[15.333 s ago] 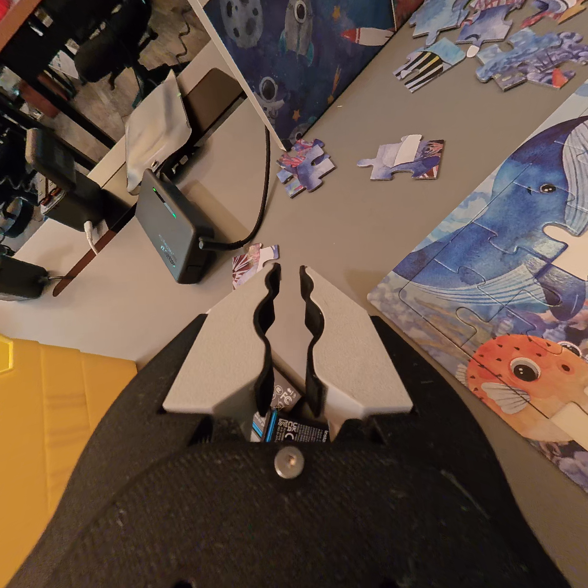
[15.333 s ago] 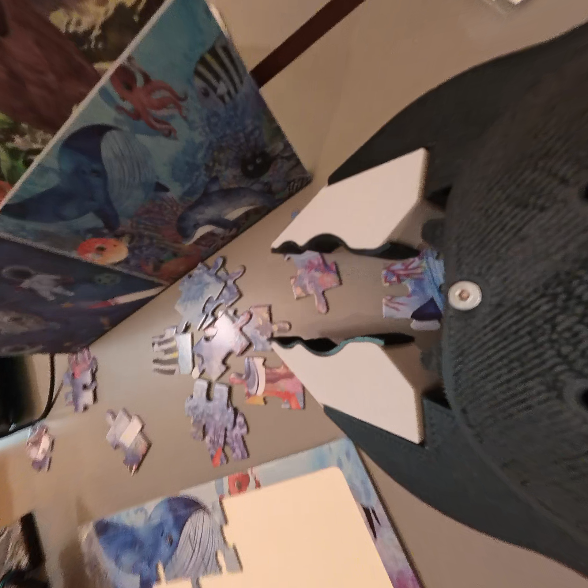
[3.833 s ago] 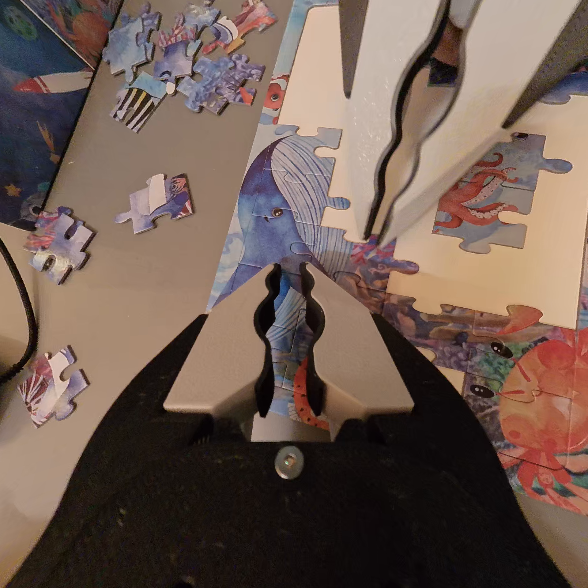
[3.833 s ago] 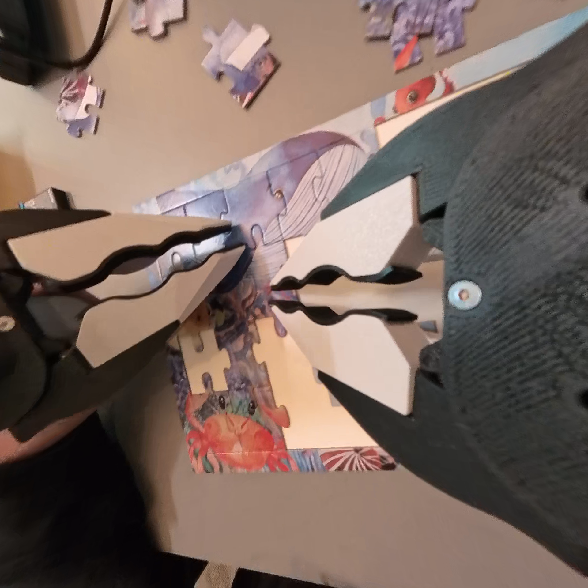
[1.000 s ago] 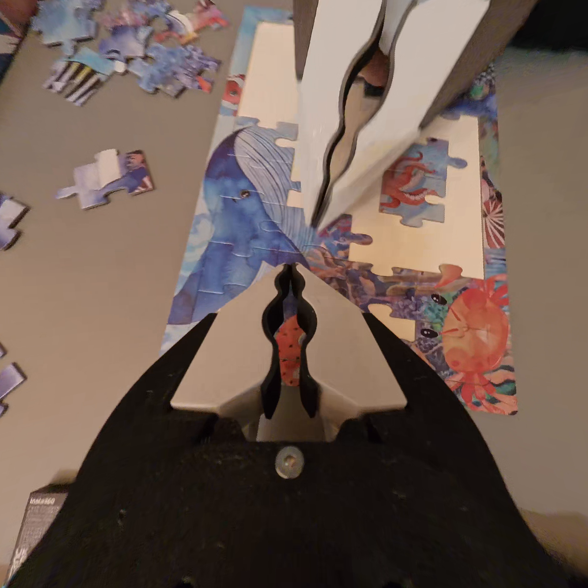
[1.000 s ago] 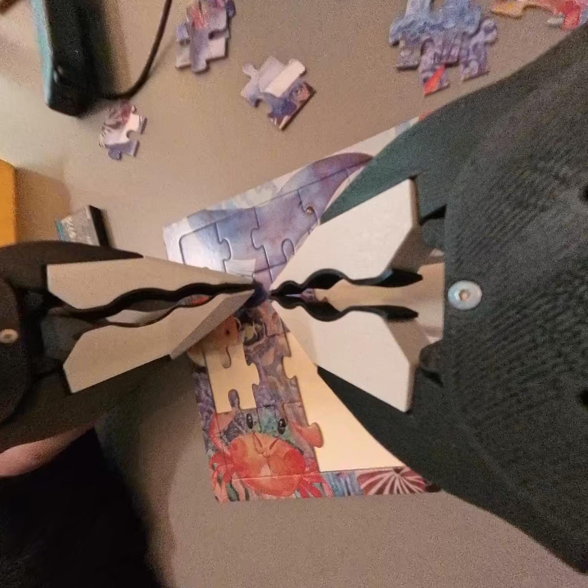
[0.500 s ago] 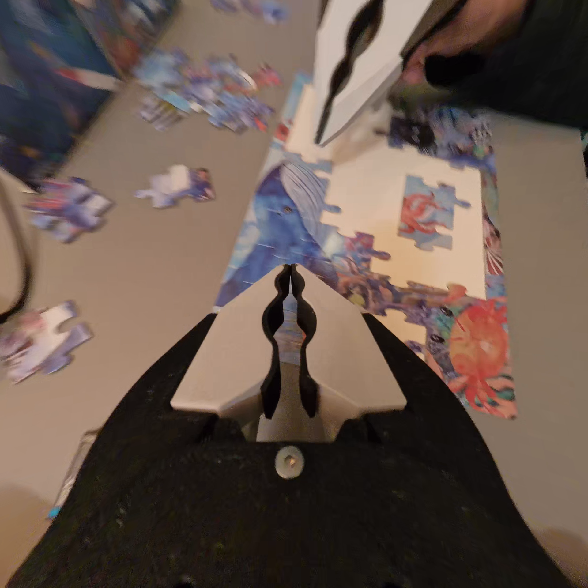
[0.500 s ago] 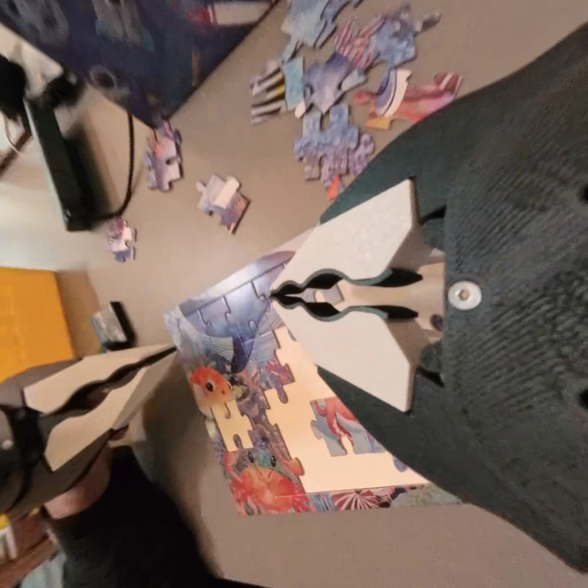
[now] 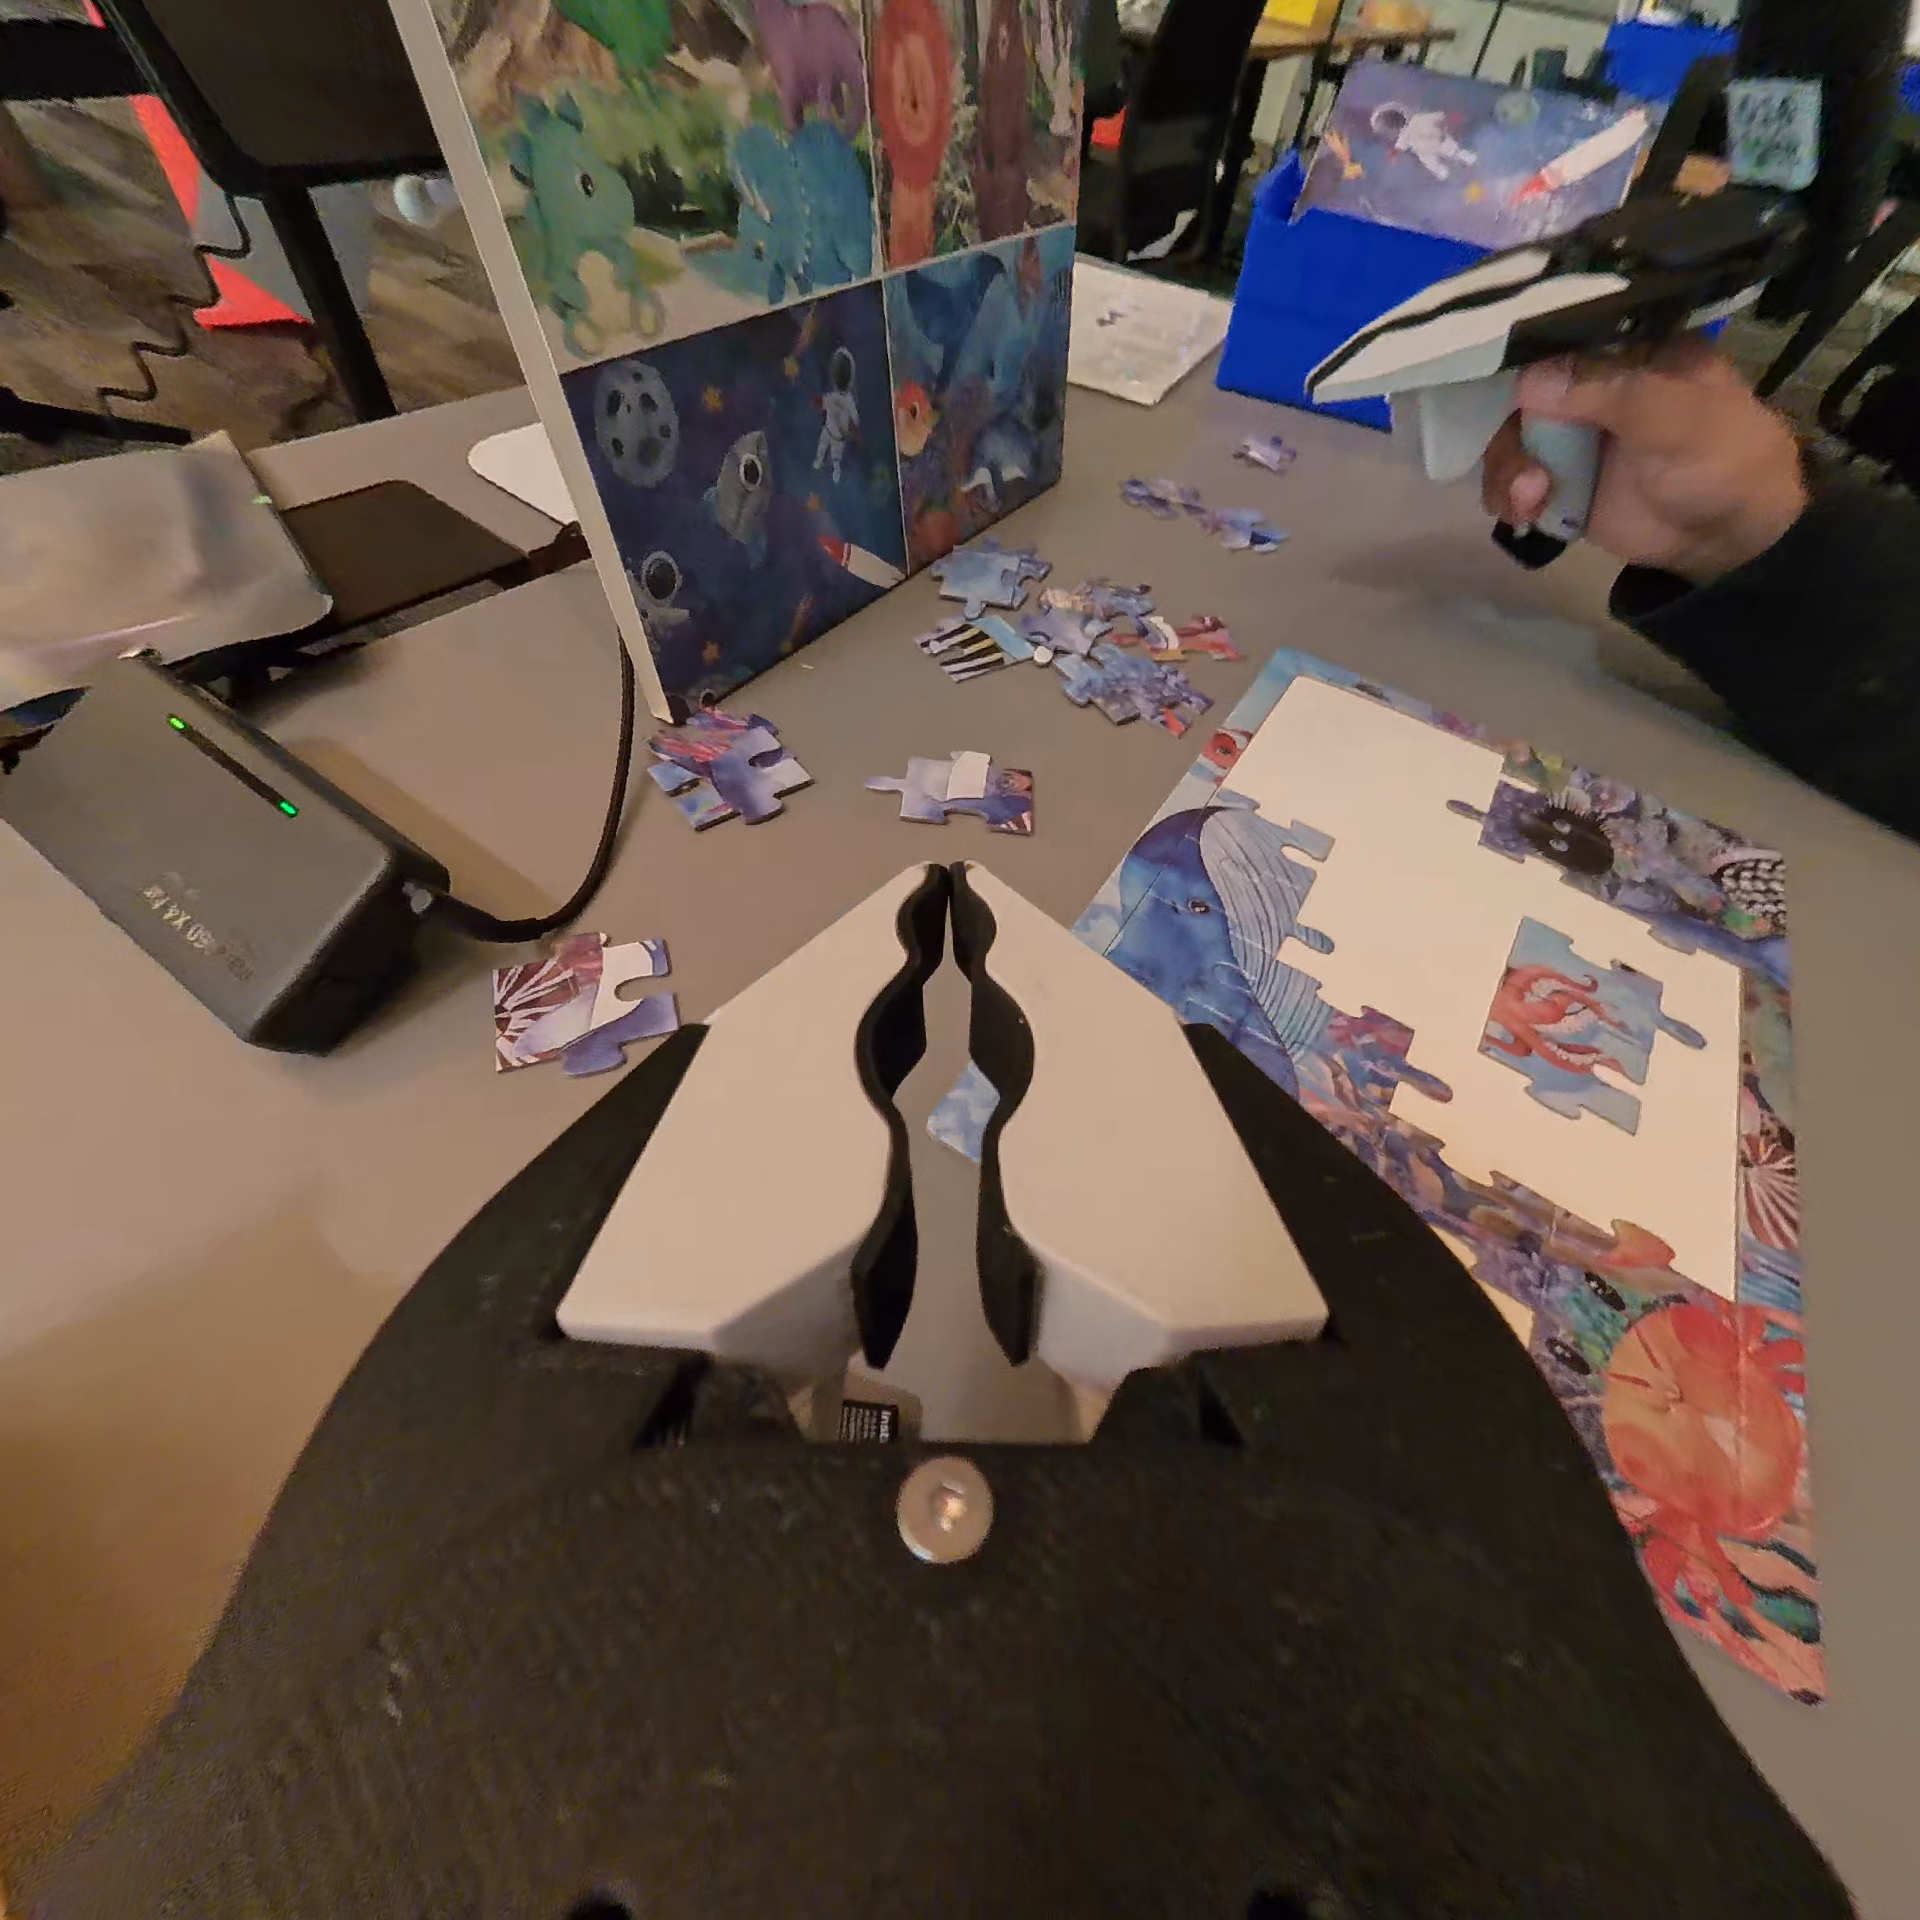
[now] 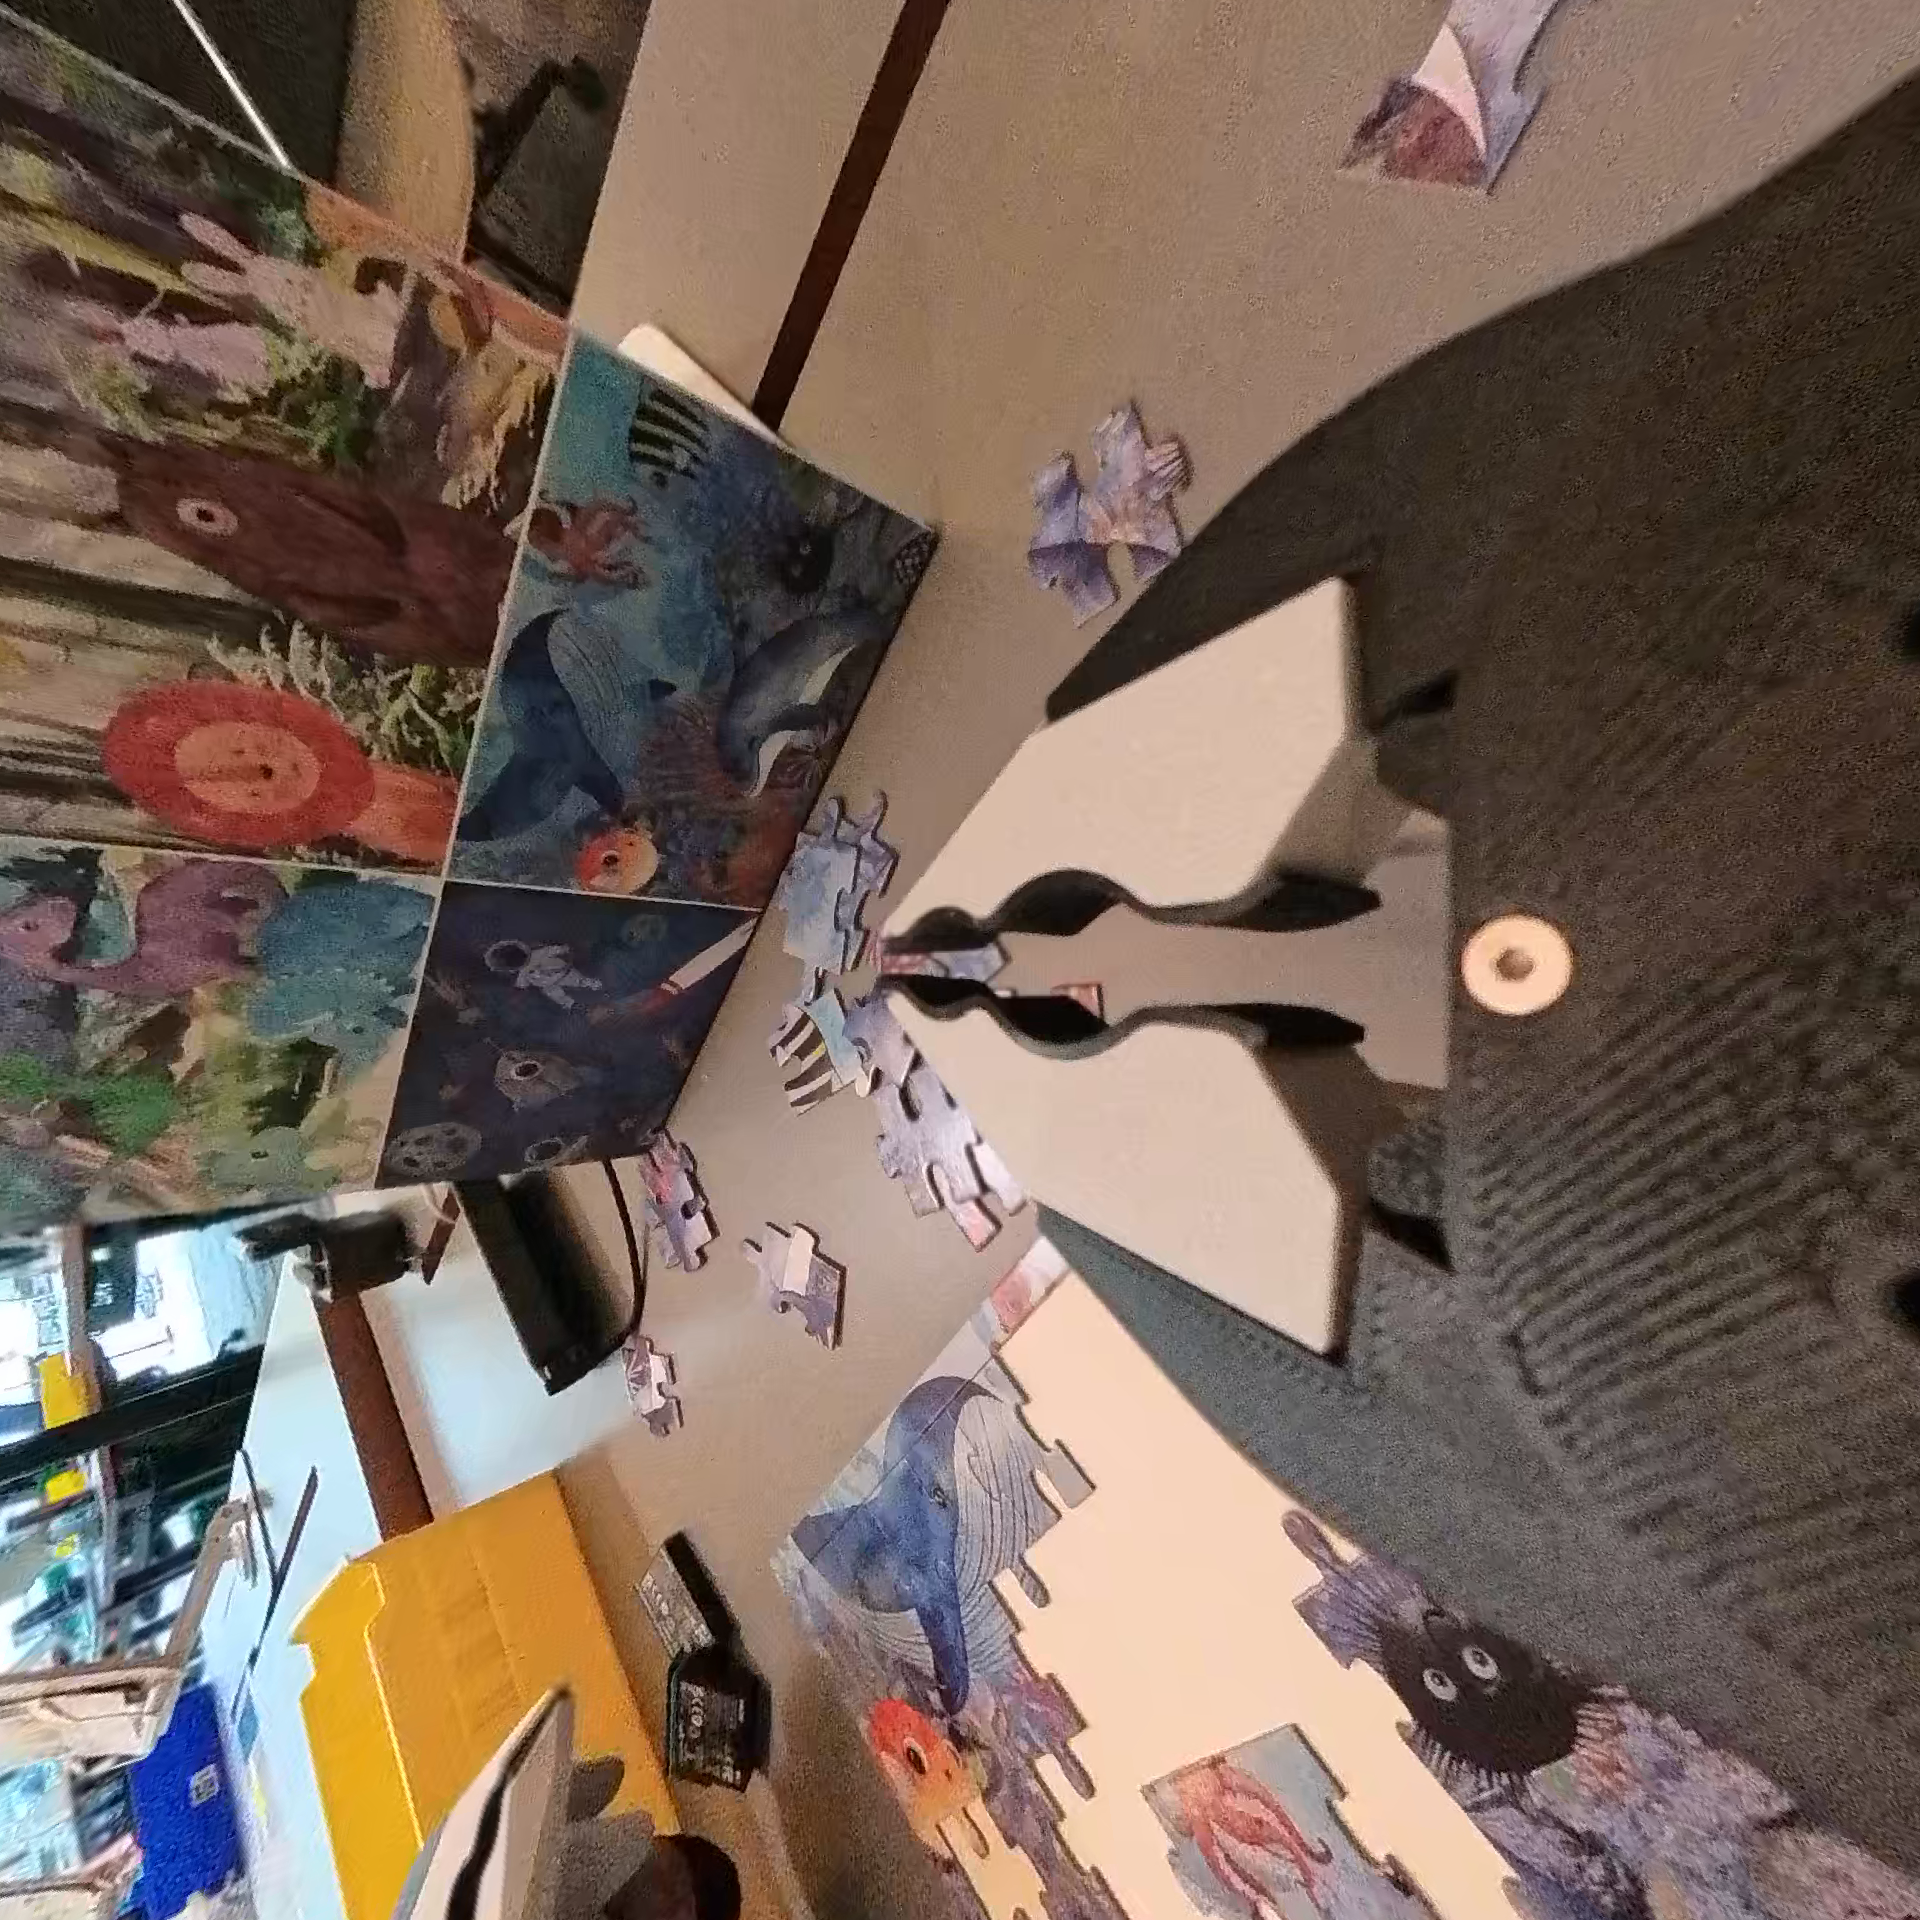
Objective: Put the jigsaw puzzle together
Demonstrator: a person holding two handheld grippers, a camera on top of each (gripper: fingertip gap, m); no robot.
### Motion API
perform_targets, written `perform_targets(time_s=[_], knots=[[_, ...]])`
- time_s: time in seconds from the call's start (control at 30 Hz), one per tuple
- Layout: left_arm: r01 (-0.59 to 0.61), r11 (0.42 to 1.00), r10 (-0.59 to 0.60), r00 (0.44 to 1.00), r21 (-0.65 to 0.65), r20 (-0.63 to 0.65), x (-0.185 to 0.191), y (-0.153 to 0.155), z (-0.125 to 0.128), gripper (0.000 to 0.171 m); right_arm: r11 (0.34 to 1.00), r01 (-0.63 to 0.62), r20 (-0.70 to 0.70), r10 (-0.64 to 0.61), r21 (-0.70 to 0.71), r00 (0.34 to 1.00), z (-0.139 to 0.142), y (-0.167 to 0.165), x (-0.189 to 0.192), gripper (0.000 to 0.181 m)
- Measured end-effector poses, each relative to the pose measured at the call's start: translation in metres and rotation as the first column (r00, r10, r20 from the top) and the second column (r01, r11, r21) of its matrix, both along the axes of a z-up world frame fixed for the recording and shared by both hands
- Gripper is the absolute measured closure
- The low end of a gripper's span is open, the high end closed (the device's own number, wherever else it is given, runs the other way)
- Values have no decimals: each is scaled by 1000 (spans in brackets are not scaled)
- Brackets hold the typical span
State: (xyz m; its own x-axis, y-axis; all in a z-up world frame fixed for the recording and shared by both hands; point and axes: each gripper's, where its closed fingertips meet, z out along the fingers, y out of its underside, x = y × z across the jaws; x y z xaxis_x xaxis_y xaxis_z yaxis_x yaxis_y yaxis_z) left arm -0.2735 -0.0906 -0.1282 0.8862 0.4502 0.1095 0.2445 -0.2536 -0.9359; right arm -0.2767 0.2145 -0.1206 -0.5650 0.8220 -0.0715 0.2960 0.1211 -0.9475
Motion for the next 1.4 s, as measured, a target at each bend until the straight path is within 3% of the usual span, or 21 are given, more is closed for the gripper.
perform_targets(time_s=[0.2,0.33,0.9,1.17,1.4], knots=[[4,998,-7,999,65,37,0,-1,6,171,997,-10,60,15,-75,998,-19,-2,-5,177],[4,998,-6,999,61,35,0,0,5,171,1000,-7,96,10,-28,995,-34,-3,-8,173],[66,990,-60,997,-128,52,10,15,-28,171,1000,-3,113,1,17,994,-43,-4,-9,169],[77,979,-67,996,-191,57,12,17,-39,171,999,41,82,-41,6,996,-33,11,-11,167],[51,976,-40,997,-213,59,8,16,-43,171,992,123,-37,-125,-41,991,12,40,-7,166]])
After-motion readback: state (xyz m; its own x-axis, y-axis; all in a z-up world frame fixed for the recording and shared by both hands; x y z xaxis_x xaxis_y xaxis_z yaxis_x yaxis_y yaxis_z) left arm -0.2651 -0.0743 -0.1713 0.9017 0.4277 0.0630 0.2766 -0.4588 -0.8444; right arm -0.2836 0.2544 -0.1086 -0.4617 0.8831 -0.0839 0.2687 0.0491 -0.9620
